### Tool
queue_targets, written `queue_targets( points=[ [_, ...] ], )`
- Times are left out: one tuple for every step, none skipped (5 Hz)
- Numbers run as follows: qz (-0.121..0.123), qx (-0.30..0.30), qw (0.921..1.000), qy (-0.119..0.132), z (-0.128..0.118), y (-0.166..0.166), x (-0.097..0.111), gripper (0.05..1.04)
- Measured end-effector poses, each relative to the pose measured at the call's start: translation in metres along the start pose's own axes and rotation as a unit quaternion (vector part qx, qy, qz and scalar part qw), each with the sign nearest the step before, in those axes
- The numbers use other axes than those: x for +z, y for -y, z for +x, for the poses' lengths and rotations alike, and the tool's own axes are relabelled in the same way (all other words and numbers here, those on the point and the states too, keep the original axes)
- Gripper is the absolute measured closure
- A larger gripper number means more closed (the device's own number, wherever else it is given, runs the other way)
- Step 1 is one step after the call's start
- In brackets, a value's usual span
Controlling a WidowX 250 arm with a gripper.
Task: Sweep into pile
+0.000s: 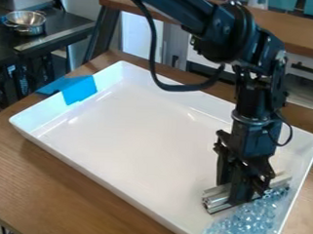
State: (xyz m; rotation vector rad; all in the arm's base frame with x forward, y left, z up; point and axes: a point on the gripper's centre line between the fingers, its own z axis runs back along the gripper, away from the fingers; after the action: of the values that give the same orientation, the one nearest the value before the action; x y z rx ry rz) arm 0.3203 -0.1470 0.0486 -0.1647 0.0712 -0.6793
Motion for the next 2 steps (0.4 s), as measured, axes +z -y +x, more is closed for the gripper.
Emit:
queue_targets(
  points=[
    [-0.020,0.028,0.9987,0.038,-0.012,-0.022,0.041,0.717],
    [-0.031,0.085,0.9922,0.086,-0.039,-0.065,0.092,0.717]
  ],
)
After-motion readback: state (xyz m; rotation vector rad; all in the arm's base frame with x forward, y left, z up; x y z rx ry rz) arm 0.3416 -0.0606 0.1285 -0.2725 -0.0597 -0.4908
